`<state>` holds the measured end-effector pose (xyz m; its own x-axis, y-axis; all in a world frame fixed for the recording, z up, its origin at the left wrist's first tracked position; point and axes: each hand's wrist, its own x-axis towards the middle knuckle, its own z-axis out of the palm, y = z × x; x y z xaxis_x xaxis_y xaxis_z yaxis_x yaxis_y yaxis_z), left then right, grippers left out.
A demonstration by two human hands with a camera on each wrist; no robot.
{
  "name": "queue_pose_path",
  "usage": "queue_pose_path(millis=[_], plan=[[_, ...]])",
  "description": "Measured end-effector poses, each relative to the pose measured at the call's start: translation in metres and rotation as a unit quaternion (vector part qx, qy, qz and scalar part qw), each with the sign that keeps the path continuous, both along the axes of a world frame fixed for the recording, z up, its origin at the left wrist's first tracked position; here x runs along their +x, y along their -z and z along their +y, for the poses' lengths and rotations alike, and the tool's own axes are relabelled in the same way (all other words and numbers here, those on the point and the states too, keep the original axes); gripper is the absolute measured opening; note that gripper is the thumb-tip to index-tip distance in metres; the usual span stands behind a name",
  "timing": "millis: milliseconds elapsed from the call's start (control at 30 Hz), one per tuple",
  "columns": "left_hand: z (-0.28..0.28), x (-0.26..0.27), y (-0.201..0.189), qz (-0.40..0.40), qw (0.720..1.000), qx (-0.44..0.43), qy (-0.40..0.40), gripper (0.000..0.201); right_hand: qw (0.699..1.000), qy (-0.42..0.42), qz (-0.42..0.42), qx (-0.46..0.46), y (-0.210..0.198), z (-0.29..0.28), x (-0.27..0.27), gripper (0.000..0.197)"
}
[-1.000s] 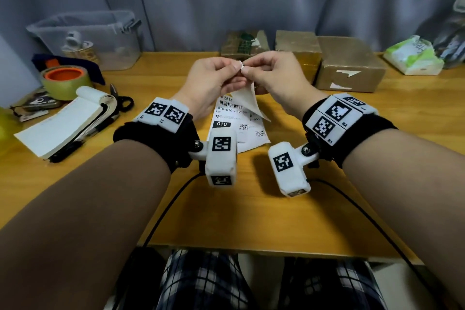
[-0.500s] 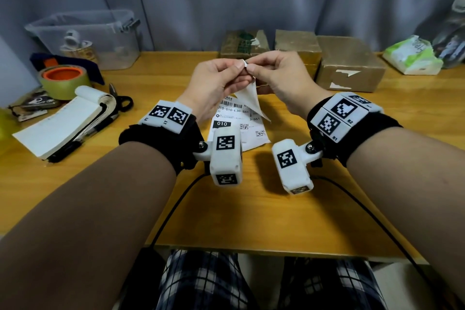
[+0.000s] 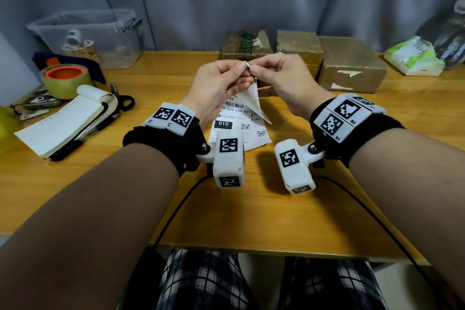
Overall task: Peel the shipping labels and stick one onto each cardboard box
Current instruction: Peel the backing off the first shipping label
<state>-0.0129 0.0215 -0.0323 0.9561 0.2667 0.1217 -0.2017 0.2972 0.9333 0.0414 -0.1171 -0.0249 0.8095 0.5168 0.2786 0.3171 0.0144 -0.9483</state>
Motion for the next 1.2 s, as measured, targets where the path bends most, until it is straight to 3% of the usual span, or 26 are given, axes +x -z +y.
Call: queue_pose_path(millis=[433, 967, 1200], plan=[[-0.0022, 0.0009, -0.003, 0.006, 0.996, 0.086, -0.028, 0.008, 1.0, 0.005, -0.016, -0.018, 0.001, 0.0006, 0.001, 0.019], [-0.0034, 0.0015, -0.0024, -0.008, 0.975, 0.218, -0.043, 0.013, 0.998, 0.038, -0.054, -0.024, 0.0003, 0.0035, 0.0002, 0.007], [-0.0044, 0.0006, -0.0001, -0.009, 0.967, 0.25, -0.049, 0.014, 0.997, 0.046, -0.051, -0.027, -0.0005, 0.0051, -0.0008, 0.015]])
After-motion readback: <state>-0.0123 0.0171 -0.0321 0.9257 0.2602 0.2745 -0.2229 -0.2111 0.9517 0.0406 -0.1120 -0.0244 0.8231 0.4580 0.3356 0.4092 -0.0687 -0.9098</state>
